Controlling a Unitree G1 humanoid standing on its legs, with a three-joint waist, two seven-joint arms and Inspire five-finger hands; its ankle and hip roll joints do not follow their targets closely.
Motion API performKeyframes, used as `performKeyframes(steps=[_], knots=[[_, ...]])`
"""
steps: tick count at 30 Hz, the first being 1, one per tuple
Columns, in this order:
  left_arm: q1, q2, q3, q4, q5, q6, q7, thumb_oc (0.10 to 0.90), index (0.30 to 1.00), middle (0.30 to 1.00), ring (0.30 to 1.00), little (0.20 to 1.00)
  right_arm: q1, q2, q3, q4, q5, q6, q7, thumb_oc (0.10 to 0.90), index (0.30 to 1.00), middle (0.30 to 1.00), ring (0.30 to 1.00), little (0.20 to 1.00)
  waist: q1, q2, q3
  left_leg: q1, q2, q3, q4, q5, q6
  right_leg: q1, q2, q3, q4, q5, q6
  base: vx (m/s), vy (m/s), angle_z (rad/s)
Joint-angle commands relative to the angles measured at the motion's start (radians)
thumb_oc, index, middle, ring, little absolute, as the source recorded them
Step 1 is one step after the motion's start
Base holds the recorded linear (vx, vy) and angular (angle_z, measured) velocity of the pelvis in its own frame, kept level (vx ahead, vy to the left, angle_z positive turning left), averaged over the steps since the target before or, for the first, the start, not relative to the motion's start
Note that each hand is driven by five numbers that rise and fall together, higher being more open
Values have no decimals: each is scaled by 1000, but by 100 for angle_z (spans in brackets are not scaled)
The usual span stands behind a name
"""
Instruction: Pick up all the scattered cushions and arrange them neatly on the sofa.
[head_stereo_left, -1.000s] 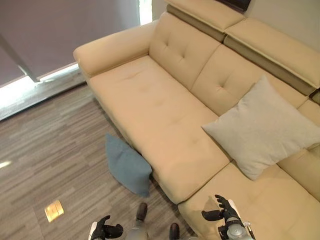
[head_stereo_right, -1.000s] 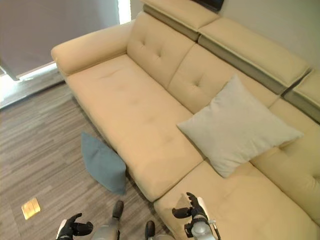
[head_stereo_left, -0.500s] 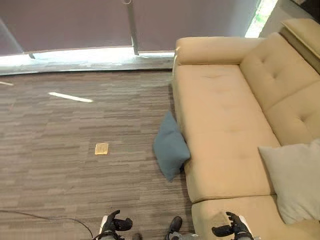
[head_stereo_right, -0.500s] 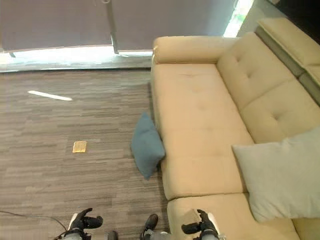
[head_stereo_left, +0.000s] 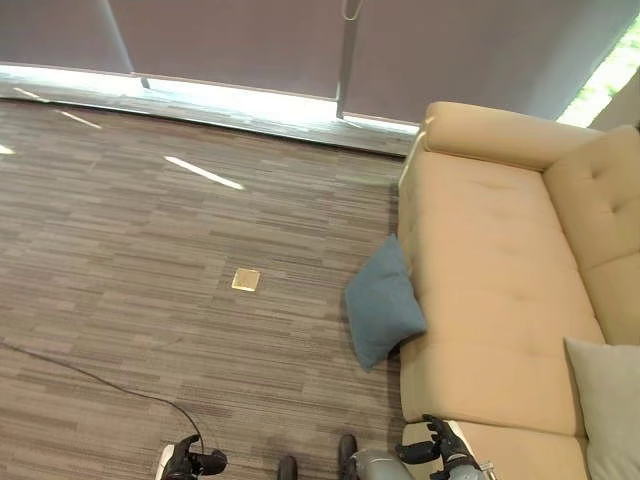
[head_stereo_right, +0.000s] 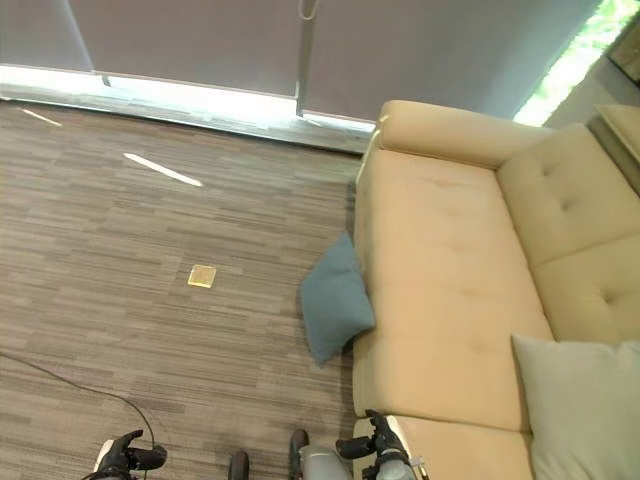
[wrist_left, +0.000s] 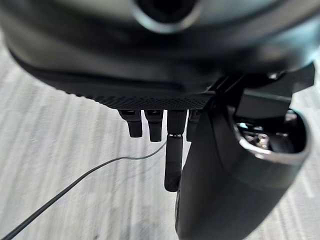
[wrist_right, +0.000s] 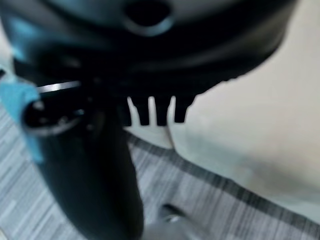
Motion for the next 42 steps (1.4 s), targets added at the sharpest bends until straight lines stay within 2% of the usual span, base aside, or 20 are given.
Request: performKeyframes(steps=[1, 5, 6, 7, 9, 12, 13, 14, 17, 20, 25, 29, 31, 34, 35, 38, 39, 40, 41, 42], knots=[[-10, -7, 5, -38, -2, -31, 1, 800, 900, 900, 900, 900, -3, -54, -1, -16, -20, -9, -20, 800, 900, 900, 900, 900, -31, -18, 5, 52, -67, -53, 57, -102, -72, 113, -7, -18, -168, 105, 35, 200, -21, 57], [-6, -21, -3, -34, 3, -29, -2, 800, 900, 900, 900, 900, 13, -52, -16, -5, -12, -14, -19, 800, 900, 900, 900, 900, -44, -10, -22, 59, -56, -49, 108, -119, -113, 154, 4, -20, -180, 92, 11, 301, -89, 86], [-7, -25, -13, -44, -4, -31, -5, 800, 900, 900, 900, 900, 15, -57, -22, -13, 2, -23, -20, 800, 900, 900, 900, 900, -48, -7, -16, 14, -40, -12, 240, -77, -160, 199, 3, -30, -204, 92, 2, 117, -54, 73], [-7, -24, -13, -44, -4, -31, -5, 800, 900, 900, 900, 900, 15, -56, -22, -13, 2, -23, -20, 800, 900, 900, 900, 900, -50, -9, -18, 10, -42, -14, 239, -73, -159, 196, 0, -31, -205, 94, 2, 158, -74, 77], [-14, -19, -17, -70, -22, -33, -7, 800, 900, 900, 900, 900, 9, -64, -21, -28, 15, -26, -23, 800, 900, 900, 900, 900, -44, -28, 1, -101, -28, 47, 430, -23, -190, 236, -14, -29, -221, 85, -13, 84, -65, 35], [-25, -5, -14, -86, -41, -29, -5, 800, 900, 900, 900, 900, 3, -66, -19, -19, 33, -18, -26, 800, 900, 900, 900, 900, -30, -46, 7, -194, 26, 130, 497, -49, -161, 285, -24, -32, -236, 51, -30, 142, -71, 11], [-30, -1, -14, -82, -40, -26, -6, 800, 900, 900, 900, 900, 1, -67, -18, -17, 38, -17, -25, 800, 900, 900, 900, 900, -25, -57, 5, -222, 33, 144, 464, -70, -146, 299, -29, -32, -247, 45, -27, 257, -22, 12], [-28, 5, -18, -77, -31, -22, -8, 800, 900, 900, 900, 900, 3, -67, -17, -10, 38, -17, -25, 800, 900, 900, 900, 900, -19, -59, -5, -227, 43, 144, 355, -78, -136, 312, -25, -32, -255, 35, -18, 286, 20, 18], [-24, 10, -18, -81, -34, -24, -6, 800, 900, 900, 900, 900, 2, -65, -13, 1, 38, -13, -29, 800, 900, 900, 900, 900, 5, -42, -4, -272, 60, 108, 189, 44, -157, 352, 1, -9, -274, 12, -18, 223, 77, 8], [-20, 6, -17, -75, -42, -25, -8, 800, 900, 900, 900, 900, 9, -62, -14, 6, 31, -10, -32, 800, 900, 900, 900, 900, 17, -29, -7, -274, 72, 89, 93, 95, -168, 390, 16, 16, -278, -12, -15, 192, 121, -25], [3, -6, -19, -47, -11, -15, -14, 800, 900, 900, 900, 900, 21, -47, -17, 24, 8, -7, -29, 800, 900, 900, 900, 900, 14, -33, -41, -231, 51, 89, 103, 76, -149, 408, -13, 41, -248, -28, 3, 230, 185, -40], [7, -1, -8, -42, -3, -12, -14, 800, 900, 900, 900, 900, 19, -29, -12, 25, -11, -1, -20, 800, 900, 900, 900, 900, 22, -34, -54, -182, 35, 111, 98, 44, -113, 383, -45, 61, -134, -24, 37, 170, 213, -28], [1, 9, -2, -49, -1, -9, -11, 800, 900, 900, 900, 900, 12, -25, -3, 18, -18, 4, -15, 800, 900, 900, 900, 900, 18, -30, -45, -153, 29, 118, 93, 29, -92, 332, -56, 76, -13, 16, 53, 70, 124, -30], [1, 9, -2, -49, -1, -9, -11, 800, 900, 900, 900, 900, 12, -25, -3, 18, -18, 4, -15, 800, 900, 900, 900, 900, 18, -30, -45, -153, 29, 118, 93, 29, -92, 332, -56, 76, -13, 16, 53, 57, 95, 0], [-1, 20, 4, -65, -10, -15, -1, 800, 900, 900, 900, 900, 3, -24, 10, -8, -30, 4, -17, 800, 900, 900, 900, 900, 8, -7, -19, -90, 29, 134, 69, -1, -68, 221, -71, 26, 116, 54, 51, 216, 248, 3], [-2, 17, 4, -57, -7, -12, -2, 800, 900, 900, 900, 900, -1, -26, 14, -2, -37, 6, -18, 800, 900, 900, 900, 900, -1, -8, -21, -59, 22, 137, 48, -14, -68, 202, -59, -7, 35, 46, 42, 218, 85, -75], [-4, 12, 10, -42, -10, -11, -7, 800, 900, 900, 900, 900, -10, -27, 12, 7, -46, 11, -16, 800, 900, 900, 900, 900, -1, -18, -20, -27, 9, 150, 37, -37, -73, 161, -75, -107, -93, 87, 50, 227, 6, -29], [-3, 8, 17, -23, -11, -9, -5, 800, 900, 900, 900, 900, -18, -32, 19, 13, -60, 14, -17, 800, 900, 900, 900, 900, -1, -20, -11, -15, 5, 163, 37, -42, -77, 157, -84, -165, -143, 103, 57, 230, 5, -42], [-4, 8, 17, -22, -11, -9, -5, 800, 900, 900, 900, 900, -19, -32, 19, 13, -60, 14, -17, 800, 900, 900, 900, 900, -2, -19, -9, -13, 6, 161, 37, -43, -77, 161, -82, -168, -147, 104, 57, 200, 4, -46], [1, 5, 15, -27, -5, -12, -12, 800, 900, 900, 900, 900, -4, -33, 9, 20, -57, 13, -21, 800, 900, 900, 900, 900, -2, -31, -13, 0, -8, 175, 64, -73, -75, 193, -92, -216, -179, 110, 59, 144, -13, -50]])
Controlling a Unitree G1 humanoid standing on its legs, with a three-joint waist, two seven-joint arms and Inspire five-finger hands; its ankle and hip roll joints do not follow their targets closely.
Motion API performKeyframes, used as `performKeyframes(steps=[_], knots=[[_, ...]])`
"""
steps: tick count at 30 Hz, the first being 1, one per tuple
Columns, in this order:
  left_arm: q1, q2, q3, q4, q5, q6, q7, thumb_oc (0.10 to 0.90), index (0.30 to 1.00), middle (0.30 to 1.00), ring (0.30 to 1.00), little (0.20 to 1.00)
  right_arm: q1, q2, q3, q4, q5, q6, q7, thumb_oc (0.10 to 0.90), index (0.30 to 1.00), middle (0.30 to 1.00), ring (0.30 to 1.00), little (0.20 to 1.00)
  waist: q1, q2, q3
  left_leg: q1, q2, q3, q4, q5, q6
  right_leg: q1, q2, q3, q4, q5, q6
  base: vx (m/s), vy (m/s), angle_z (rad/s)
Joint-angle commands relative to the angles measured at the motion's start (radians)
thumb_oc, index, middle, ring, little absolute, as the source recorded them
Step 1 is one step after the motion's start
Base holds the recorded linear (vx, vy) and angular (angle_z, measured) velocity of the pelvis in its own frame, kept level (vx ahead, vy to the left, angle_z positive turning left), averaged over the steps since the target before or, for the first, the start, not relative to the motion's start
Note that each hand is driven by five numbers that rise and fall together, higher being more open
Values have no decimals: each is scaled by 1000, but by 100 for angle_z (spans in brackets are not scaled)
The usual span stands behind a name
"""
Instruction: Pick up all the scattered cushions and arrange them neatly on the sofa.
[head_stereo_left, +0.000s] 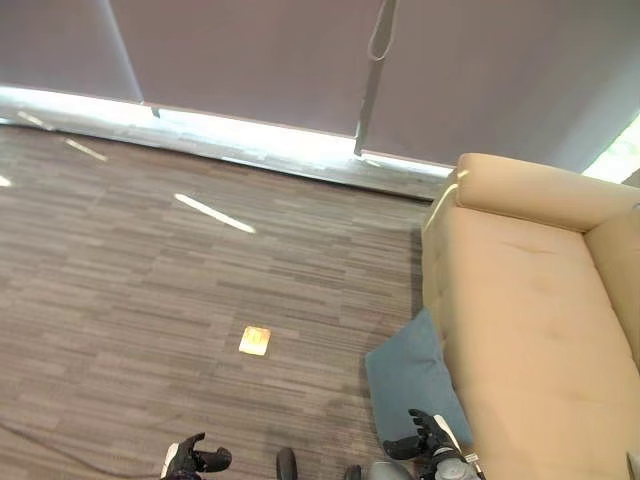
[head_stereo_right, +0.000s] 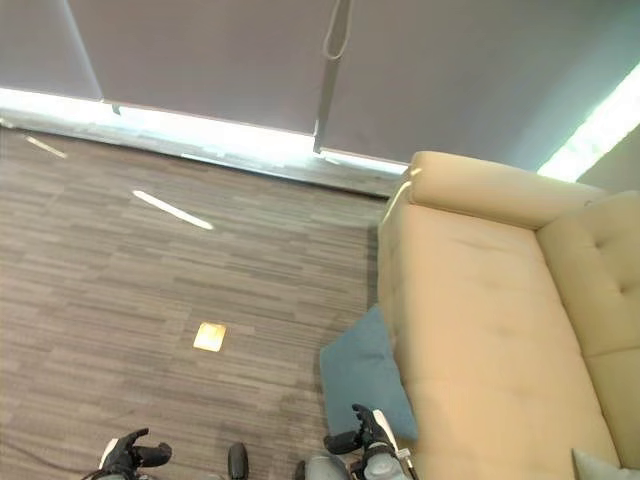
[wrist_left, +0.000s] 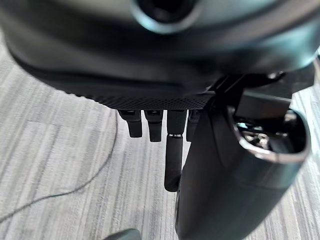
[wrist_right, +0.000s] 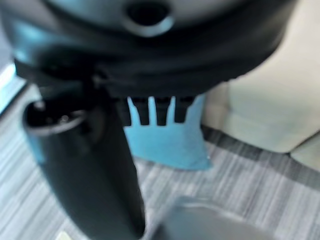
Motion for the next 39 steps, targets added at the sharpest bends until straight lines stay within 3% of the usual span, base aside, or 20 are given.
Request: performKeyframes(steps=[1, 2, 4, 5, 6, 8, 9, 11, 13, 14, 15, 16, 18, 24, 31, 32, 33, 35, 39], knots=[[-14, 9, -6, -27, 23, -32, 7, 800, 900, 900, 900, 900, 3, -72, 7, 24, -33, 10, -26, 800, 900, 900, 900, 900, 10, -19, 23, 14, -8, -87, 115, -146, -44, 165, 15, -82, -270, 211, 1, 331, -66, -26], [-12, 3, -20, -32, 42, -29, 2, 800, 900, 900, 900, 900, 25, -70, -4, 27, -24, 11, -20, 800, 900, 900, 900, 900, -12, -26, 7, 23, -9, -93, 162, -184, -55, 177, 52, -6, -277, 195, -20, 262, -81, -13], [-15, -3, -36, -34, 49, -29, -3, 800, 900, 900, 900, 900, 34, -77, -14, 33, -15, 8, -28, 800, 900, 900, 900, 900, -21, -34, 5, -7, 4, -66, 288, -211, -86, 214, 50, -13, -307, 197, -39, 254, -103, 12], [-15, -6, -43, -40, 54, -28, -7, 800, 900, 900, 900, 900, 40, -76, -19, 29, -9, 6, -27, 800, 900, 900, 900, 900, -25, -36, 4, -37, 28, -52, 378, -193, -109, 236, 56, -5, -324, 193, -48, 112, -64, 24], [-15, -5, -43, -40, 54, -28, -7, 800, 900, 900, 900, 900, 40, -76, -19, 29, -9, 6, -27, 800, 900, 900, 900, 900, -27, -39, 1, -42, 26, -53, 377, -189, -109, 232, 54, -6, -324, 195, -49, 82, -41, 21], [-21, -15, -54, -57, 49, -29, -9, 800, 900, 900, 900, 900, 32, -88, -11, 29, -3, 2, -32, 800, 900, 900, 900, 900, -16, -35, 17, -113, 46, -61, 576, -134, -133, 285, 82, 29, -360, 183, -79, 86, -28, 12], [-21, -15, -54, -57, 49, -29, -9, 800, 900, 900, 900, 900, 32, -88, -11, 29, -3, 2, -32, 800, 900, 900, 900, 900, -17, -35, 16, -114, 45, -61, 575, -133, -133, 285, 81, 29, -360, 183, -79, 123, 31, -40], [-24, -19, -58, -67, 33, -28, -10, 800, 900, 900, 900, 900, 33, -95, -8, 30, 5, 6, -29, 800, 900, 900, 900, 900, -4, -36, 22, -166, 50, -96, 522, -175, -113, 316, 85, 73, -370, 162, -73, 128, 77, -71], [-27, -19, -61, -66, 34, -28, -10, 800, 900, 900, 900, 900, 33, -95, -8, 29, 7, 3, -30, 800, 900, 900, 900, 900, -2, -44, 20, -178, 51, -109, 473, -176, -111, 320, 79, 86, -375, 158, -67, 127, 86, -63], [-34, -18, -70, -71, 27, -32, -5, 800, 900, 900, 900, 900, 28, -98, -1, 26, 10, 0, -32, 800, 900, 900, 900, 900, 16, -38, 25, -192, 49, -180, 330, -121, -119, 333, 94, 120, -379, 150, -63, 221, 157, -59], [-38, -16, -75, -76, 19, -36, 5, 800, 900, 900, 900, 900, 25, -101, 8, 25, 7, -1, -35, 800, 900, 900, 900, 900, 34, -29, 31, -201, 37, -256, 267, -75, -126, 344, 111, 148, -376, 143, -65, 204, 156, -52], [-43, -20, -75, -80, 15, -36, 4, 800, 900, 900, 900, 900, 22, -105, 8, 24, 5, -1, -35, 800, 900, 900, 900, 900, 38, -23, 29, -199, 25, -313, 237, -63, -130, 340, 118, 169, -365, 139, -66, 104, 81, -69], [-45, -26, -81, -63, 22, -34, 1, 800, 900, 900, 900, 900, 23, -109, -2, 31, 6, -1, -34, 800, 900, 900, 900, 900, 29, -15, 22, -171, 28, -325, 203, -54, -133, 353, 118, 189, -356, 125, -63, 135, 146, -112], [-31, -25, -75, -40, 48, -30, -10, 800, 900, 900, 900, 900, 32, -93, -17, 53, 15, 2, -23, 800, 900, 900, 900, 900, 17, -10, -23, -95, 17, -280, 125, -55, -100, 344, 86, 229, -338, 133, -39, 116, 163, -44], [-28, -14, -62, -32, 55, -29, -7, 800, 900, 900, 900, 900, 23, -82, -4, 54, -7, 12, -18, 800, 900, 900, 900, 900, 23, 3, -28, -53, 15, -225, 82, -60, -72, 318, 64, 236, -299, 146, -7, 12, 121, -37], [-28, -10, -52, -36, 47, -32, -4, 800, 900, 900, 900, 900, 14, -77, 3, 55, -20, 13, -19, 800, 900, 900, 900, 900, 36, 10, -19, -44, 24, -203, 68, -55, -70, 297, 53, 181, -264, 152, 2, -45, 41, -41], [-29, -10, -52, -36, 47, -32, -4, 800, 900, 900, 900, 900, 14, -77, 3, 55, -20, 14, -19, 800, 900, 900, 900, 900, 37, 10, -18, -42, 24, -203, 67, -55, -70, 297, 53, 181, -263, 151, 3, -88, 55, -43], [-29, -6, -45, -35, 44, -37, -3, 800, 900, 900, 900, 900, 5, -72, 10, 59, -38, 14, -20, 800, 900, 900, 900, 900, 46, 16, -12, -22, 31, -186, 26, -38, -74, 291, 21, 77, -259, 159, 10, -77, 16, -71], [-32, -6, -43, -25, 51, -36, -1, 800, 900, 900, 900, 900, 9, -72, 5, 67, -31, 16, -18, 800, 900, 900, 900, 900, 41, 12, -27, -18, 22, -181, 5, -28, -77, 309, 25, 89, -298, 158, 5, -23, 6, -9]])
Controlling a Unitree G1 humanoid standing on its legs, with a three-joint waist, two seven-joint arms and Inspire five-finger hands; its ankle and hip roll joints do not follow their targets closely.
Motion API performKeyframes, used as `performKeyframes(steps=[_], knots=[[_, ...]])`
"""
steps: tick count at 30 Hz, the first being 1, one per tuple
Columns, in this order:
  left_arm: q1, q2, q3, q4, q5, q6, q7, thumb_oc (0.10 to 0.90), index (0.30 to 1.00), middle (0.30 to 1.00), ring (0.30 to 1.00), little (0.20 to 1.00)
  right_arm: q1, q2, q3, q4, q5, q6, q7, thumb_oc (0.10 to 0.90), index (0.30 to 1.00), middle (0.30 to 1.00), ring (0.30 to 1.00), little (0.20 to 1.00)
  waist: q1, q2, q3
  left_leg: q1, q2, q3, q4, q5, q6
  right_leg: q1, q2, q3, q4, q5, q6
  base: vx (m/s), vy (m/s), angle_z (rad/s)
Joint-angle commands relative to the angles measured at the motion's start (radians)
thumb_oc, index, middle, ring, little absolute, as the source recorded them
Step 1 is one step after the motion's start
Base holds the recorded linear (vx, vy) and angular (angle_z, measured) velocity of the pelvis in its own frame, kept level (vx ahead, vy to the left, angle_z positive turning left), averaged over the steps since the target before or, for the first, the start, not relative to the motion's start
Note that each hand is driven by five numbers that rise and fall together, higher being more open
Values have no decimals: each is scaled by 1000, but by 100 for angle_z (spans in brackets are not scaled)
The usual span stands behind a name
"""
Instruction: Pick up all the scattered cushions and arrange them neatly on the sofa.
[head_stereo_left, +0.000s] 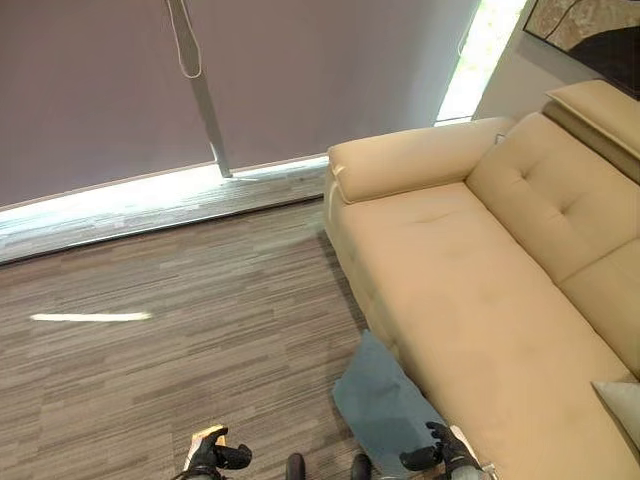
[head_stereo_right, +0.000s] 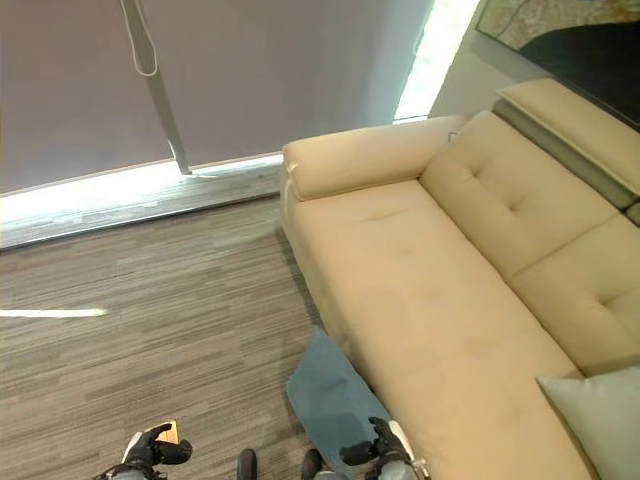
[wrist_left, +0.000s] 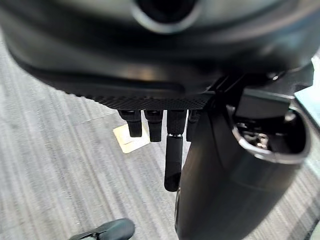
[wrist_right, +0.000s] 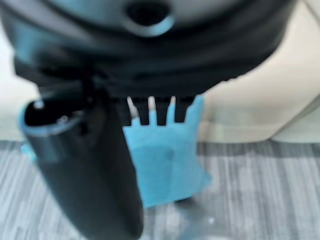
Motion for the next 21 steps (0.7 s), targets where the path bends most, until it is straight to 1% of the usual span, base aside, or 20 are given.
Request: performKeyframes(steps=[1, 4, 11, 12, 18, 21], knots=[[-6, 22, 36, 23, 19, -32, 9, 800, 900, 900, 900, 900, 5, -38, 2, -13, -9, -7, -25, 800, 900, 900, 900, 900, 2, -46, -33, -48, -8, -34, 1, -65, -40, -11, 6, 56, 5, 7, 27, 0, 0, 0], [-2, 10, 37, 37, 16, -29, 5, 800, 900, 900, 900, 900, 7, -43, -10, -4, 5, -5, -29, 800, 900, 900, 900, 900, -3, -42, -45, -51, -7, -28, 1, -68, -44, -2, 12, 63, -40, 25, 28, -27, -24, -8], [9, 6, 39, 48, 22, -24, -4, 800, 900, 900, 900, 900, 19, -41, -19, 2, 30, -8, -19, 800, 900, 900, 900, 900, -7, -44, -55, -31, -9, -34, 1, -76, -46, 32, 20, 71, -57, 18, 21, 1, -4, -2], [-9, -56, -12, 47, -14, 23, -4, 800, 900, 900, 900, 900, -13, -65, -170, -62, 271, -21, -21, 800, 900, 900, 900, 900, -66, 11, -19, -74, 62, 27, 1, -87, -101, -15, 47, 70, -44, -55, -21, 0, 0, 0], [-19, -24, 7, 61, -6, 24, 14, 800, 900, 900, 900, 900, -28, -61, -165, -39, 273, -17, -32, 800, 900, 900, 900, 900, -55, 0, -20, -54, 52, 41, 1, -91, -90, 4, 30, 78, -61, -29, -2, -33, 55, -11], [-20, -12, 14, 70, 2, 24, 24, 800, 900, 900, 900, 900, -22, -65, -165, -43, 266, -16, -39, 800, 900, 900, 900, 900, -56, -3, -22, -47, 48, 49, 1, -92, -84, 10, 22, 83, -60, -24, 3, -14, 52, -7]])
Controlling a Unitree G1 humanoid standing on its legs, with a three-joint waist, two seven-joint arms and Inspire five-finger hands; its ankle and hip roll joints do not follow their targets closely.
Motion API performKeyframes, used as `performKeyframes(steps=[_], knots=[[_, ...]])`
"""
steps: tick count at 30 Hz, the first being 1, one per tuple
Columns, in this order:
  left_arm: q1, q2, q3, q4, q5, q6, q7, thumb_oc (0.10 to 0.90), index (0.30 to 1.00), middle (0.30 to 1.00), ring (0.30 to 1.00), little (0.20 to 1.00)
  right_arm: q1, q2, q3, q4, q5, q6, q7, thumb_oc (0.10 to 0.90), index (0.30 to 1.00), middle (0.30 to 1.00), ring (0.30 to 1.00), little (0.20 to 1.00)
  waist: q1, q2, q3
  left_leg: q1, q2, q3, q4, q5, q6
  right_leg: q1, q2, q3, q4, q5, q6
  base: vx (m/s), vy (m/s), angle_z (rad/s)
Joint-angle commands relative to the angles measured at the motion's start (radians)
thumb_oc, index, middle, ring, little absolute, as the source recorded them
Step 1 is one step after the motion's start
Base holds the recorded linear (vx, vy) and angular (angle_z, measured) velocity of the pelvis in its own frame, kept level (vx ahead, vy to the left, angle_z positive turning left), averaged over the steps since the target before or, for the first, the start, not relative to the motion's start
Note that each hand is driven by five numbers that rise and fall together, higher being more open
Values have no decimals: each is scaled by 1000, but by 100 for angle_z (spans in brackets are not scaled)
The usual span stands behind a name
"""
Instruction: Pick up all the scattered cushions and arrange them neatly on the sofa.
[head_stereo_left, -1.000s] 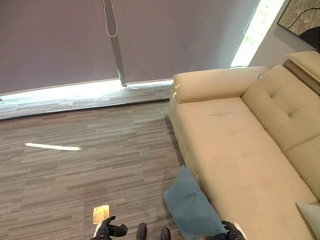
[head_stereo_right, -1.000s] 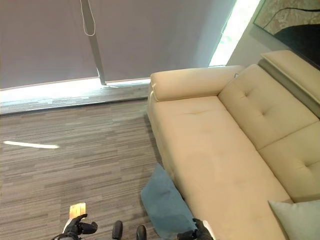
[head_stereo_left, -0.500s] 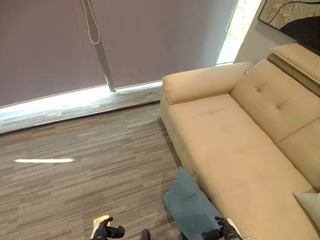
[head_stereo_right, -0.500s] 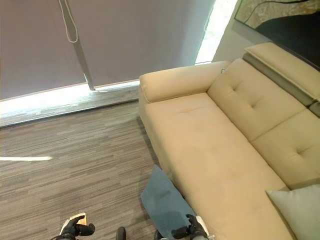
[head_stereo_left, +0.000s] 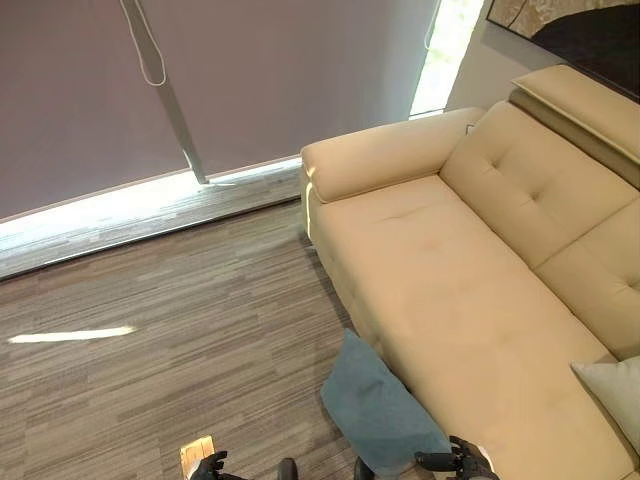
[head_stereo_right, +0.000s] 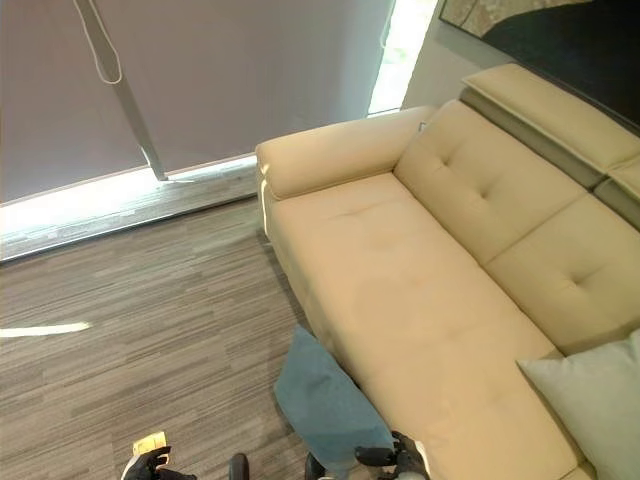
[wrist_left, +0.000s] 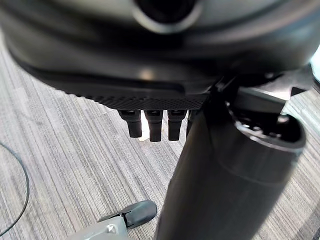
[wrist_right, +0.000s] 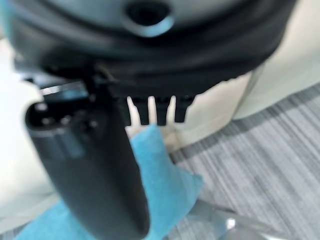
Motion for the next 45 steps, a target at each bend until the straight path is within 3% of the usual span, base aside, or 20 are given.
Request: performKeyframes(steps=[1, 13, 19, 22, 23, 25, 26, 27, 32, 33, 35, 36, 38, 39, 40, 41, 43, 45], knots=[[-58, 8, 18, 55, 7, -19, 38, 800, 900, 900, 900, 900, -43, -50, -1, -32, 8, -26, -45, 800, 900, 900, 900, 900, -3, -18, 15, 0, 10, 17, 1, -85, -38, 14, -35, 54, 67, -98, 71, -17, 64, -8], [-78, 14, 4, 59, 26, -19, 44, 800, 900, 900, 900, 900, -39, -34, 25, -1, -44, -7, -59, 800, 900, 900, 900, 900, -13, -19, 23, 2, -7, 41, 1, -89, -16, -12, -59, 84, 96, -77, 94, -12, 50, -12], [-100, 24, -6, 53, 37, -20, 49, 800, 900, 900, 900, 900, -38, -18, 33, 3, -52, -1, -63, 800, 900, 900, 900, 900, -22, -17, 43, 3, -4, 73, 1, -97, -5, -68, -74, 81, 182, -76, 112, -20, 53, -22], [-106, 38, 4, 48, 33, -20, 55, 800, 900, 900, 900, 900, -50, -10, 51, -1, -78, 0, -65, 800, 900, 900, 900, 900, 2, -11, 63, 9, 20, 125, 1, -99, -10, -90, -113, -79, 250, -88, 104, -58, 13, -41], [-106, 38, 4, 48, 33, -20, 55, 800, 900, 900, 900, 900, -50, -10, 51, -1, -78, 0, -65, 800, 900, 900, 900, 900, 1, -11, 67, 15, 19, 123, 1, -101, -10, -86, -114, -80, 255, -92, 104, 39, -2, -114], [-102, 44, 17, 46, 28, -21, 51, 800, 900, 900, 900, 900, -55, -13, 58, -1, -95, 2, -65, 800, 900, 900, 900, 900, 19, -14, 65, 24, 30, 154, 1, -100, -13, -73, -136, -202, 252, -107, 88, 45, -68, -87], [-101, 44, 17, 47, 28, -21, 51, 800, 900, 900, 900, 900, -54, -13, 58, -1, -95, 2, -65, 800, 900, 900, 900, 900, 19, -12, 63, 36, 31, 143, 1, -122, -19, -65, -134, -189, 259, -128, 99, 0, -146, -42], [-103, 43, 17, 49, 32, -20, 49, 800, 900, 900, 900, 900, -51, -16, 58, -3, -93, 3, -60, 800, 900, 900, 900, 900, 11, -23, 62, 31, 28, 156, 1, -99, -13, -68, -115, -149, 232, -113, 83, 43, -79, -48], [-104, 25, 4, 56, 47, -19, 44, 800, 900, 900, 900, 900, -46, -28, 57, -10, -93, 0, -61, 800, 900, 900, 900, 900, 0, -21, 58, 36, 29, 162, 43, -115, -23, -44, -87, -93, 173, -109, 68, 80, -139, -11], [-114, 14, -15, 49, 52, -18, 39, 800, 900, 900, 900, 900, -44, -36, 55, -18, -87, -2, -61, 800, 900, 900, 900, 900, -11, -22, 69, -7, 44, 160, 155, -140, -39, -29, -77, -80, 149, -114, 50, 18, -82, -14], [-122, 10, -24, 42, 54, -19, 37, 800, 900, 900, 900, 900, -42, -40, 56, -24, -82, -4, -62, 800, 900, 900, 900, 900, -15, -23, 76, -28, 55, 159, 210, -153, -48, -20, -71, -75, 138, -119, 39, 26, -98, -3], [-135, -2, -34, 28, 44, -19, 35, 800, 900, 900, 900, 900, -50, -51, 62, -24, -79, -6, -65, 800, 900, 900, 900, 900, -12, -30, 90, -69, 65, 129, 330, -161, -59, 1, -59, -55, 125, -132, 18, 42, -80, -3], [-141, -9, -44, 18, 19, -28, 33, 800, 900, 900, 900, 900, -61, -57, 66, -22, -70, -7, -72, 800, 900, 900, 900, 900, 4, -31, 106, -107, 48, 42, 367, -140, -71, 14, -45, -27, 119, -142, 7, 68, 7, -29], [-141, -12, -46, 15, 8, -28, 33, 800, 900, 900, 900, 900, -63, -58, 69, -23, -71, -8, -73, 800, 900, 900, 900, 900, 10, -35, 106, -117, 46, 14, 335, -153, -70, 19, -47, -14, 116, -144, 12, 173, 109, -47], [-143, -12, -44, 15, -7, -26, 34, 800, 900, 900, 900, 900, -63, -58, 75, -25, -78, -11, -75, 800, 900, 900, 900, 900, 19, -39, 95, -126, 64, -28, 257, -129, -74, 30, -46, 5, 106, -145, 24, 153, 91, -50], [-142, -11, -44, 15, -7, -26, 34, 800, 900, 900, 900, 900, -63, -58, 75, -25, -78, -11, -75, 800, 900, 900, 900, 900, 20, -40, 95, -124, 63, -28, 254, -128, -74, 31, -46, 5, 106, -146, 24, 158, 118, -54], [-148, -11, -48, 20, -18, -30, 37, 800, 900, 900, 900, 900, -66, -58, 82, -23, -82, -9, -79, 800, 900, 900, 900, 900, 36, -39, 96, -158, 81, -97, 199, -75, -85, 41, -44, 24, 106, -151, 30, 124, 133, -39], [-157, -13, -58, 26, -25, -33, 38, 800, 900, 900, 900, 900, -70, -60, 83, -24, -87, -9, -84, 800, 900, 900, 900, 900, 42, -37, 100, -172, 88, -160, 182, -58, -96, 45, -49, 55, 112, -158, 38, 130, 198, -35]])
